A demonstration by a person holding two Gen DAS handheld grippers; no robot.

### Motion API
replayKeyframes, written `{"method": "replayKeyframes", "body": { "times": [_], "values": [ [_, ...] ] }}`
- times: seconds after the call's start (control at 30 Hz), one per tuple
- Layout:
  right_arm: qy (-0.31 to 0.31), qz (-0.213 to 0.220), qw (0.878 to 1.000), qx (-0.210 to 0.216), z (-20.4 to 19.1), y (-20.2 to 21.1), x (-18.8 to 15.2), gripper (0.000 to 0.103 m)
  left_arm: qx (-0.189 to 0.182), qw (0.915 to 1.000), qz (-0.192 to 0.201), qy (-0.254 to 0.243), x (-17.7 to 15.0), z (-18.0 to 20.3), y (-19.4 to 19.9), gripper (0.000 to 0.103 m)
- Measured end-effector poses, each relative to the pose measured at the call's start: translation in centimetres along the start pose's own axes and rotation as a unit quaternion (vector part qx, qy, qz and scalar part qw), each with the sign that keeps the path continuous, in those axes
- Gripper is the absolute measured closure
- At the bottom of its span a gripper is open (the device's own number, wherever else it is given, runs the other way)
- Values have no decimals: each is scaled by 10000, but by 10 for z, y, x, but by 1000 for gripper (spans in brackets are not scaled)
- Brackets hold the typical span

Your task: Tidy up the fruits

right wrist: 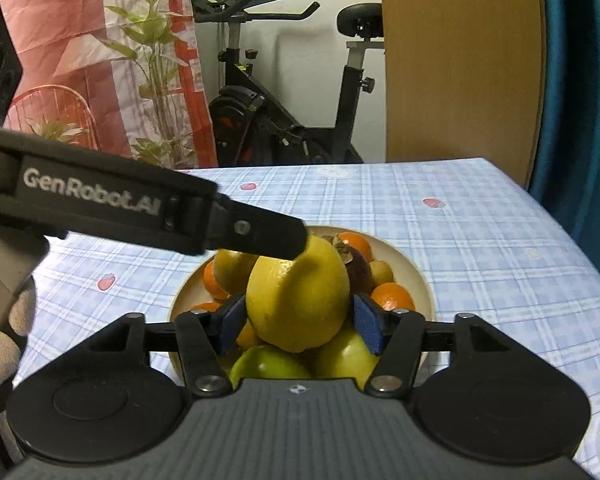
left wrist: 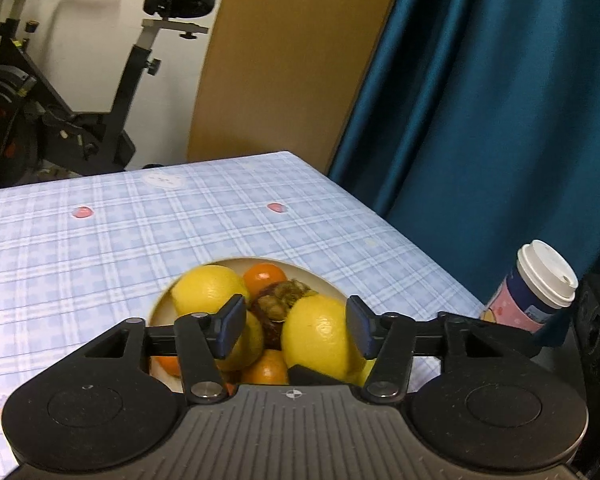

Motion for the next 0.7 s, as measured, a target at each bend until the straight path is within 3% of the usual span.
{"method": "replayKeyframes", "body": {
  "times": [0.03,0.17,0.33,0.43,0.53,0.7],
  "values": [
    [-17,5,10000,-3,1,0,1,38,52,10000,-3,2,-1,-3,1,31],
    [-18,-36,10000,-40,1,-1,0,36,227,9997,9,76,-3,-12,10,29],
    [-17,186,9998,-72,-3,10,8,13,529,9982,43,294,-6,-29,34,7],
    [-135,490,9987,-94,-5,21,18,1,883,9953,-55,404,-9,-43,54,6],
    [-322,631,9975,45,-9,32,26,1,1256,9912,-107,399,-10,-52,79,6],
    [-282,690,9971,167,-29,49,34,0,1693,9841,175,507,-12,-61,133,6]
  ]
}}
Point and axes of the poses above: each gripper's, at about its wrist camera, not at the fingertips, and y roughly against the way its jaws point, z to its right, x to its top, the point moved 10 cm from there along -y, roughly the way its jaws point, and after that the axes turned 14 degrees about -y, right-handed, at the moved point
